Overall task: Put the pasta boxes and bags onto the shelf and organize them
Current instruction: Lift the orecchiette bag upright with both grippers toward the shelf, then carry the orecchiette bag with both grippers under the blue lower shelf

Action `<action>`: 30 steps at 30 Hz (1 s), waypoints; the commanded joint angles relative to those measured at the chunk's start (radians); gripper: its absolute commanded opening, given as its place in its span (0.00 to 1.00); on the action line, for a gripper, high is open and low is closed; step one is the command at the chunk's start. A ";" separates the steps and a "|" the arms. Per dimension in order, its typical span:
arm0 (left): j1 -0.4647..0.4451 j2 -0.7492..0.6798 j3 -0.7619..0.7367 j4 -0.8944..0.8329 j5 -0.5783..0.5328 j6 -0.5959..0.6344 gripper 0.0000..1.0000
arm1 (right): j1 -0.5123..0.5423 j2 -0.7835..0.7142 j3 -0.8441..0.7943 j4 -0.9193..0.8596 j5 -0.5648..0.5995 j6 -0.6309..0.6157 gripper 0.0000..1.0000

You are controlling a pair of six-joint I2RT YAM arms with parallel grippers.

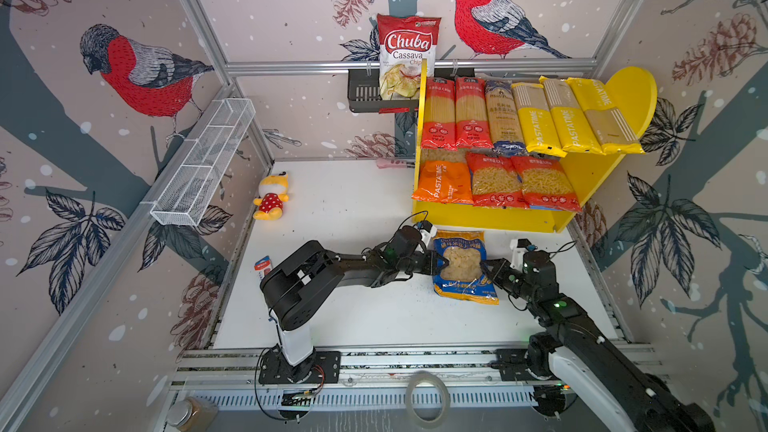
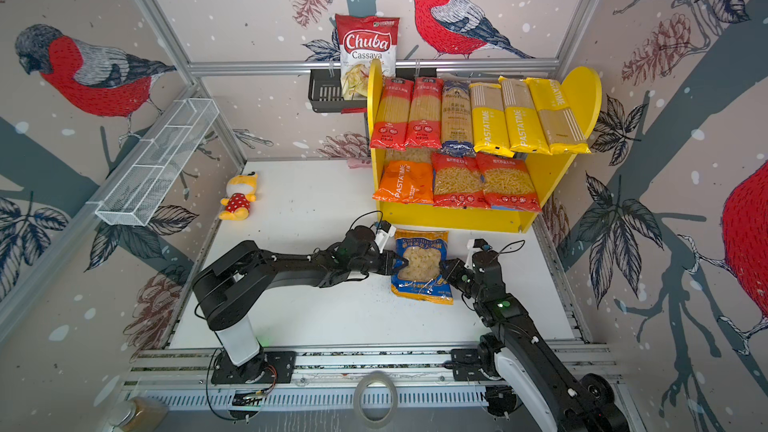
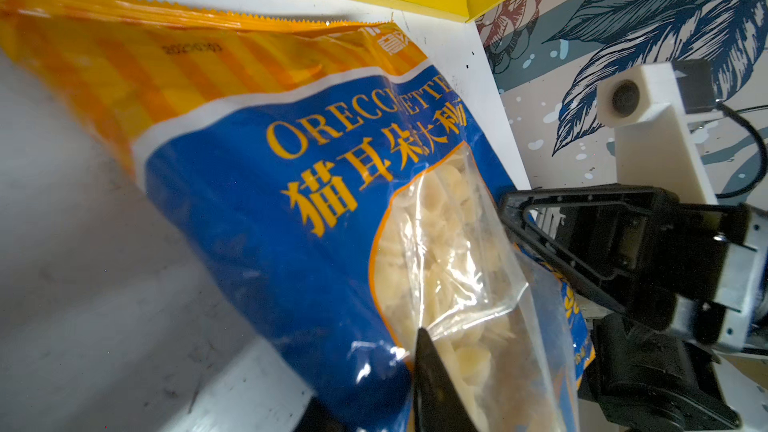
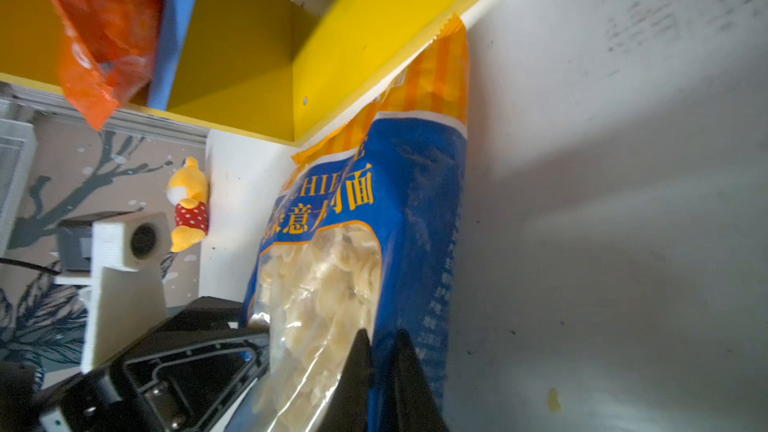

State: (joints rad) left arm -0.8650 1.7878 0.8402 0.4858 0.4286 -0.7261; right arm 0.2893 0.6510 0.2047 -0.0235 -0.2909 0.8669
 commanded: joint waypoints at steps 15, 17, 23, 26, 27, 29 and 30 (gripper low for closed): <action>-0.008 -0.038 0.028 0.129 -0.008 0.069 0.00 | -0.008 -0.068 -0.001 0.110 0.078 0.032 0.09; -0.008 -0.026 0.047 0.132 -0.025 0.094 0.00 | -0.012 -0.065 0.003 0.131 0.104 0.028 0.08; 0.007 0.071 0.184 0.100 -0.043 0.160 0.00 | -0.050 0.005 0.017 0.264 0.172 0.005 0.04; 0.009 0.112 0.268 0.048 -0.074 0.218 0.00 | -0.074 0.077 0.035 0.339 0.190 -0.002 0.04; 0.010 0.128 0.293 0.034 -0.090 0.236 0.00 | -0.077 0.103 0.043 0.356 0.197 -0.007 0.04; 0.016 0.158 0.329 0.027 -0.112 0.253 0.00 | -0.082 0.155 0.058 0.393 0.214 -0.018 0.05; 0.019 0.172 0.342 0.034 -0.123 0.255 0.00 | -0.084 0.182 0.063 0.418 0.218 -0.026 0.05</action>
State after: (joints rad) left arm -0.8524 1.9350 1.1439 0.4591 0.3569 -0.5381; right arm 0.2085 0.7902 0.2485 0.2340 -0.0948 0.8669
